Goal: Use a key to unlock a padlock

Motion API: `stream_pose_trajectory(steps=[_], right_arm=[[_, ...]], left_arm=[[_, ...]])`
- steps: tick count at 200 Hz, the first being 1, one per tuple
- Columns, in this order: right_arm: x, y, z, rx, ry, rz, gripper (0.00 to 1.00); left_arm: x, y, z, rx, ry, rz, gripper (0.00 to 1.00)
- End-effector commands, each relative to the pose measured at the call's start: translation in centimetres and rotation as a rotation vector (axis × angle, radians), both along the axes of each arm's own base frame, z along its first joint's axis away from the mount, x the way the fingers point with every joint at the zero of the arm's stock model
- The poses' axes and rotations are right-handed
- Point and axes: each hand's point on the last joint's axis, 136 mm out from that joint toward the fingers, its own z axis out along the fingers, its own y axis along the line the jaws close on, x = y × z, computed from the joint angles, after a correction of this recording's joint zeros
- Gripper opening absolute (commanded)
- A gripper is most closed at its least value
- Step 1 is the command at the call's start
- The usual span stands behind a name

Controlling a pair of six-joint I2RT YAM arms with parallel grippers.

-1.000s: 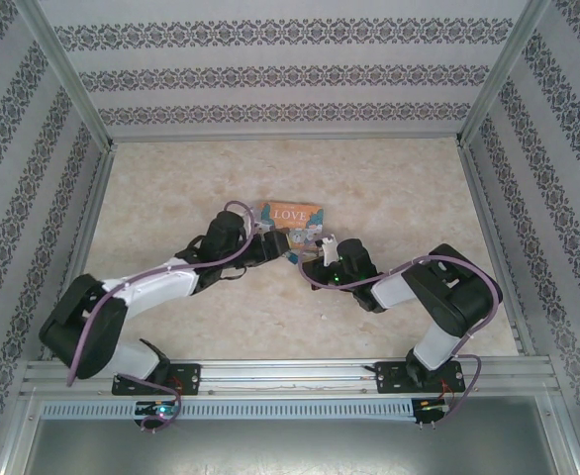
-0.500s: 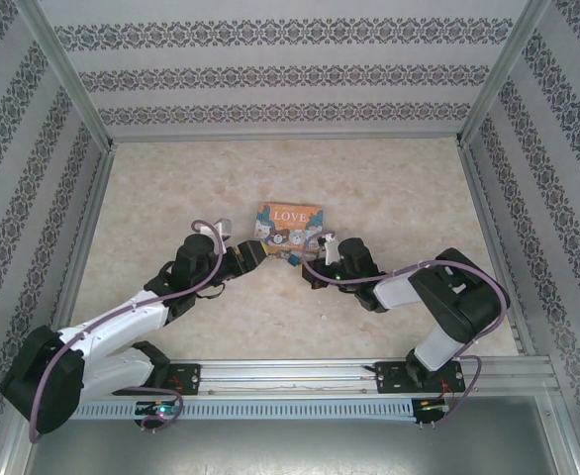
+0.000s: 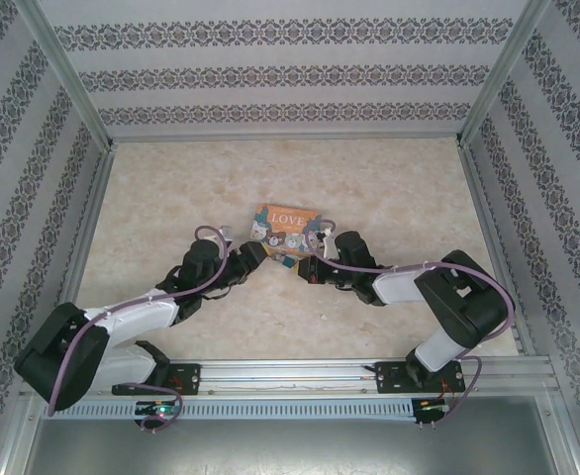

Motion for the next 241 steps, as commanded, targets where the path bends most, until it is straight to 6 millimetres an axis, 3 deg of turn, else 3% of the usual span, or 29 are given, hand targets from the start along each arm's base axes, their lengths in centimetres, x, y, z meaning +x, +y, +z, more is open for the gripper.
stream_pose_trajectory(steps=[1,138,241], right_arm=[[0.1,1.4,2.3,0.065,0.003,0.017,0.00],[0.0,2.6,2.4,0.091,0.142,-0.030,0.00],[-0.2,2.5,2.1,0.089,0.160,-0.038,0.00]], left_arm=[[0.3,-1.0,1.0,-0.076,-0.002,-0.005,0.61],[0.6,-1.9,-2.1,-0.162,0.123,0.062,0.60],[1.4,-4.3,-4.0,-0.215,0.158,0.055,0.45]])
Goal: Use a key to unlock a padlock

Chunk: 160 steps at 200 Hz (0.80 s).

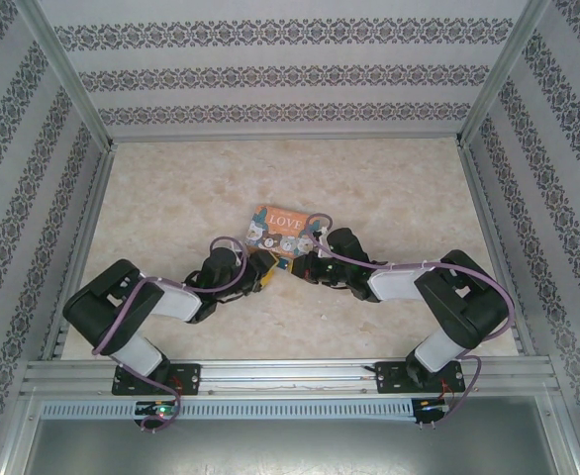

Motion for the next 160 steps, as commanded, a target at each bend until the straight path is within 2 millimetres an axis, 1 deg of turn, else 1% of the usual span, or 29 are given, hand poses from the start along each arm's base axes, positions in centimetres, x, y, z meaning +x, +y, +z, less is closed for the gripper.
stream_pose_trajectory(steps=[1,34,75,101,160], right_arm=[[0.2,1.0,1.5,0.039,-0.023,0.019,0.00],[0.1,1.2,1.6,0.049,-0.014,0.026,0.00],[0.1,1.1,1.8,0.056,-0.009,0.023,0.00],[0.0,1.3,2.1,0.069,-0.002,0.025,0.00],[-0.1,1.5,2.6,0.095,0.012,0.031,0.00]], left_arm=[[0.9,-1.5,2.1,-0.076,-0.060,0.005,0.44],[1.3,-2.3,1.9,-0.067,-0.059,-0.007,0.43],[1.5,-2.0,1.4,-0.055,-0.050,0.013,0.40],[1.7,-2.2,1.4,-0.066,-0.048,0.016,0.39],[1.9,-2.1,1.0,-0.068,-0.040,0.032,0.32]])
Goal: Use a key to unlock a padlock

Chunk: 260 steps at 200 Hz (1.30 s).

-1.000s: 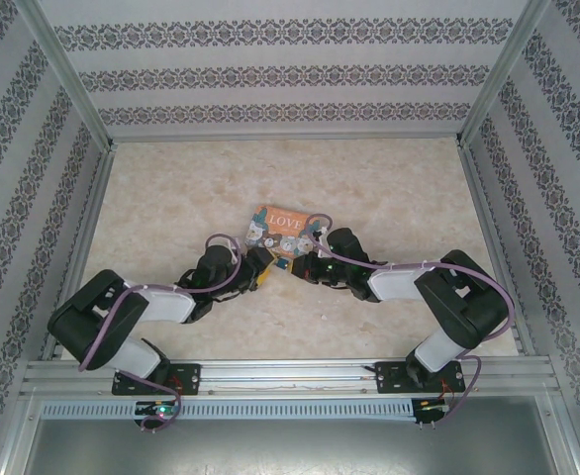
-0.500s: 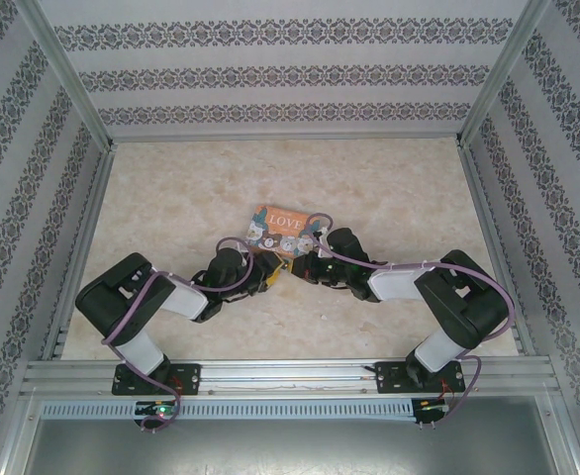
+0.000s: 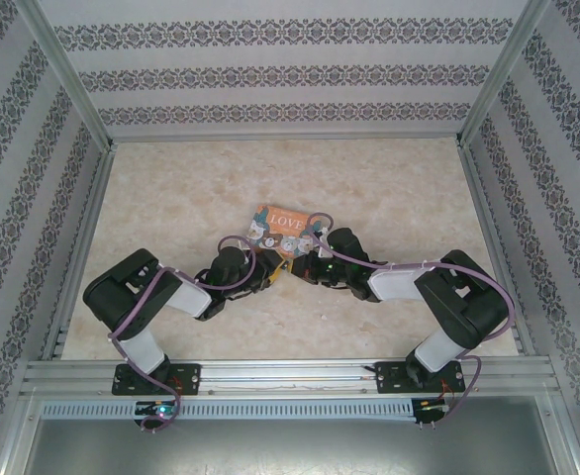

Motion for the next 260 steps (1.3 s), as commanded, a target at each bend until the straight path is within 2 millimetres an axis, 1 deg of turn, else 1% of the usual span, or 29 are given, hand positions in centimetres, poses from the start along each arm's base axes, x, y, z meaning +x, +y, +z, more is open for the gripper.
stream_pose_trajectory(steps=[1,46,65,95,106,119,127,153,185,194,212,231,244,247,260], right_arm=[[0.2,1.3,2.5,0.072,-0.035,0.036,0.00],[0.1,1.5,3.0,0.091,-0.034,0.043,0.00],[0.1,1.6,3.3,0.098,-0.038,0.045,0.03],[0.2,1.5,3.4,0.101,-0.041,0.040,0.08],[0.3,1.3,3.5,0.101,-0.050,0.034,0.12],[0.5,0.9,3.7,0.094,-0.068,0.021,0.15],[0.5,0.6,3.9,0.088,-0.080,0.012,0.19],[0.6,-0.7,4.2,0.040,-0.130,-0.012,0.28],[0.6,-2.8,4.5,-0.051,-0.203,-0.032,0.33],[0.5,-3.3,4.8,-0.088,-0.238,-0.024,0.34],[0.4,-4.1,6.0,-0.153,-0.331,-0.002,0.36],[0.3,-5.0,7.9,-0.229,-0.465,0.026,0.37],[0.3,-6.1,8.7,-0.323,-0.554,0.022,0.37],[0.3,-6.3,9.1,-0.337,-0.582,0.020,0.37],[0.1,-6.8,10.4,-0.395,-0.693,0.033,0.39]], left_arm=[[0.6,-0.8,1.3,-0.039,-0.040,0.008,0.32],[0.9,-0.9,1.6,-0.041,-0.049,0.009,0.26],[1.0,-1.0,1.9,-0.044,-0.060,0.007,0.21],[1.0,-0.9,2.1,-0.030,-0.073,0.005,0.16],[1.0,-0.9,2.3,-0.023,-0.078,0.004,0.14],[0.9,-0.8,2.6,-0.012,-0.085,0.002,0.13],[0.9,-0.7,2.8,-0.004,-0.088,0.001,0.13],[0.9,-0.6,3.7,0.010,-0.103,0.001,0.12],[0.9,-0.6,4.7,0.002,-0.118,-0.001,0.11],[0.9,-0.6,4.9,-0.003,-0.120,-0.002,0.11],[0.8,-0.6,5.5,-0.012,-0.127,-0.004,0.11],[0.8,-0.6,5.9,-0.011,-0.131,-0.004,0.09],[0.7,-0.5,6.1,-0.003,-0.132,-0.005,0.08],[0.7,-0.4,6.1,-0.001,-0.132,-0.004,0.07],[0.6,-0.3,6.4,0.005,-0.135,-0.003,0.07]])
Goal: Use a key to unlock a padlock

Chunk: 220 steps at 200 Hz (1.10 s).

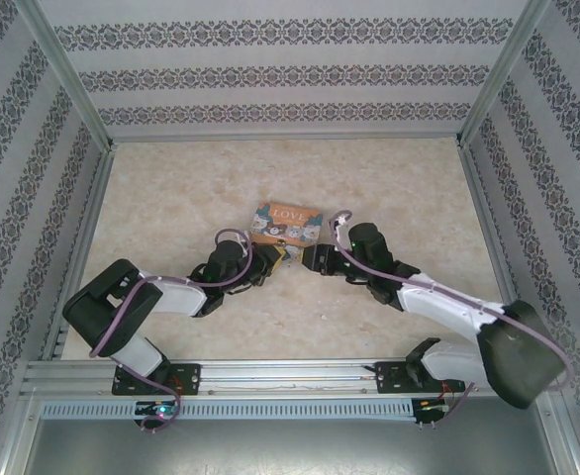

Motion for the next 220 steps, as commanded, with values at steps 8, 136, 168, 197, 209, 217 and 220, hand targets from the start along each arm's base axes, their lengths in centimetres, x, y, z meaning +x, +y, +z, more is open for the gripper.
stream_pose_trajectory(steps=[8,136,168,197,209,217,220], right_arm=[[0.0,-1.7,2.2,-0.228,-0.274,0.019,0.41],[-2.8,-0.5,6.3,-0.637,-0.907,0.319,0.82],[-3.0,-0.5,5.8,-0.673,-0.946,0.358,0.98],[-3.0,-0.4,4.8,-0.689,-0.945,0.382,0.98],[-3.1,-0.4,4.5,-0.697,-0.945,0.400,0.98],[-3.2,-0.3,4.3,-0.703,-0.949,0.415,0.99],[-3.3,-0.2,4.2,-0.706,-0.952,0.422,0.98]], left_arm=[[0.1,-0.5,2.5,-0.005,-0.067,-0.012,0.06],[-0.4,0.1,3.4,-0.012,-0.066,-0.002,0.02],[-0.4,0.1,3.7,-0.014,-0.068,0.000,0.02],[-0.4,0.1,3.9,-0.015,-0.062,0.001,0.02],[-0.4,0.1,4.0,-0.010,-0.055,0.001,0.02],[-0.5,0.1,4.0,-0.004,-0.054,-0.002,0.02],[-0.5,0.1,4.0,-0.002,-0.054,-0.003,0.02]])
